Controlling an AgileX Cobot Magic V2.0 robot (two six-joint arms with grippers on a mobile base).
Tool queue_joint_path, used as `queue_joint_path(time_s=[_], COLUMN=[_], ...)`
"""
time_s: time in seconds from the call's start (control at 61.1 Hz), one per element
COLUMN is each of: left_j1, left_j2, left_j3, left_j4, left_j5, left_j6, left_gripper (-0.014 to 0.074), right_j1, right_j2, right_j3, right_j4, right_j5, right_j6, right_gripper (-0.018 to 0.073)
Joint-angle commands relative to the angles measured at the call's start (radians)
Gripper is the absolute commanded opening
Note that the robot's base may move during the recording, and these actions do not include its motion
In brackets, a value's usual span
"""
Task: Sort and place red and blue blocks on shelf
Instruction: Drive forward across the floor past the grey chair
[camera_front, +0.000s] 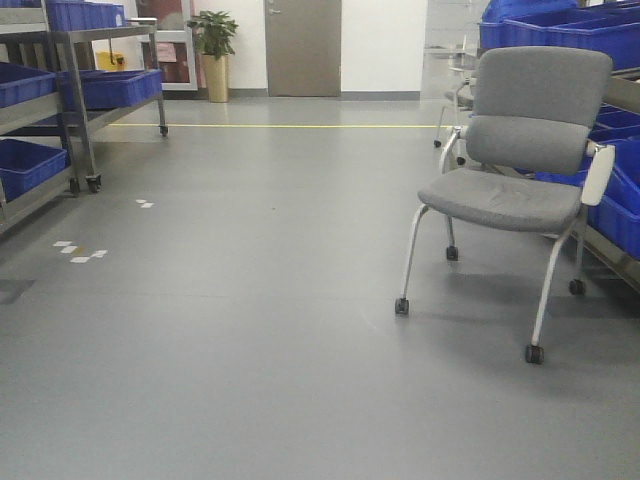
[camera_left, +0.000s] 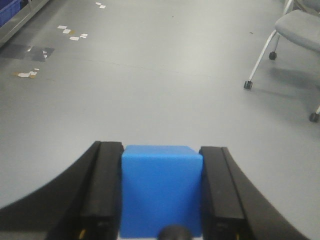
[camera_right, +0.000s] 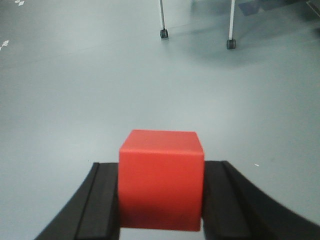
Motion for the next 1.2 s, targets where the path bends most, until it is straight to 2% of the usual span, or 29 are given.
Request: queue_joint_path(time_s=[0.0,1.179], left_j1=[0.001,0.001], left_j2=[0.006,0.006], left_j3=[-0.028,-0.028], left_j4=[0.003,0.003], left_j5=[-0.075,-0.075], left_j6=[-0.007,-0.007], left_gripper=[0.0125,0.0125], right_j1=[-0.005,-0.005], right_j2=[0.002,0.002], right_j3=[-0.026,-0.026], right_j4=[-0.004,-0.004], right_j5=[-0.077,-0.077], right_j6=[-0.005,-0.005], right_gripper=[0.0067,0.0067])
